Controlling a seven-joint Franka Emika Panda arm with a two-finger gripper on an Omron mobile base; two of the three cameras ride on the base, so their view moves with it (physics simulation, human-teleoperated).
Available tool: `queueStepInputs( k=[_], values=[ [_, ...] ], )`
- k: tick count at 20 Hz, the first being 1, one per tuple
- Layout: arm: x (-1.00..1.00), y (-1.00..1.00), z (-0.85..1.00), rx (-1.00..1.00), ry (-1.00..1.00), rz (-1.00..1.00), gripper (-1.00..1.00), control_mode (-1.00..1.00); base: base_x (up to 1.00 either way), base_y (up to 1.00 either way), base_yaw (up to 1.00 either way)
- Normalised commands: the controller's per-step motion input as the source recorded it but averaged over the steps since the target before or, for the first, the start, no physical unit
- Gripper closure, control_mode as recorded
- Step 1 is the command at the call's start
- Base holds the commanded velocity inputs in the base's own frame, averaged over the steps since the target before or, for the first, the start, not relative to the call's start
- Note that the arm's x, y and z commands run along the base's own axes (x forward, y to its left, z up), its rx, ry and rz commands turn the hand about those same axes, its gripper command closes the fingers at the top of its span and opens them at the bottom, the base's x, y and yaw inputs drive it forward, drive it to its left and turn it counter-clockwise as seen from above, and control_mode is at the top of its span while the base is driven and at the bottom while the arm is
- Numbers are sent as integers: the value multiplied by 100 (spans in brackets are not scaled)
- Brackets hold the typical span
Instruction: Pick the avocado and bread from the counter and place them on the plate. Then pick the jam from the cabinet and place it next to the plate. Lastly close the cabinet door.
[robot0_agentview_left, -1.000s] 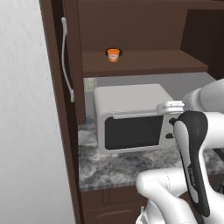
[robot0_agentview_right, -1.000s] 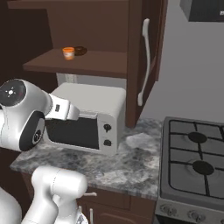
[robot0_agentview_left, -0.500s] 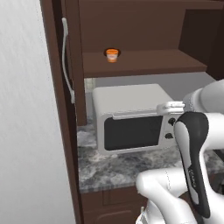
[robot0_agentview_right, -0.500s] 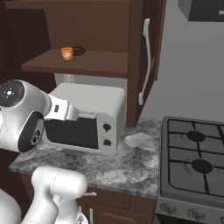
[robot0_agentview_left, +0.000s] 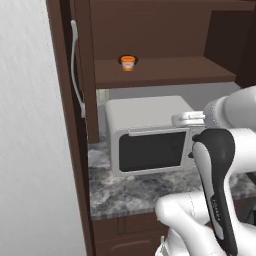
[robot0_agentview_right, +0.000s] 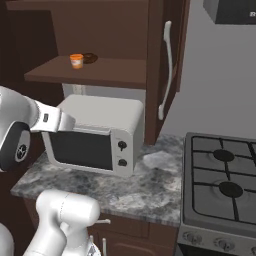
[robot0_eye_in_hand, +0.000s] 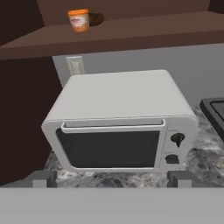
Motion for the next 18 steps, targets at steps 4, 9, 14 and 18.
queueStepInputs(
  k=[4, 9, 14, 18],
  values=[
    [0, 3, 44, -1, 0, 0, -100, -100, 0, 0, 0],
    [0, 9, 30, 0, 0, 2, -100, -100, 0, 0, 0],
    [12, 8, 9, -1, -4, 6, -100, -100, 0, 0, 0],
    [22, 0, 17, -4, -14, 7, -100, -100, 0, 0, 0]
  ],
)
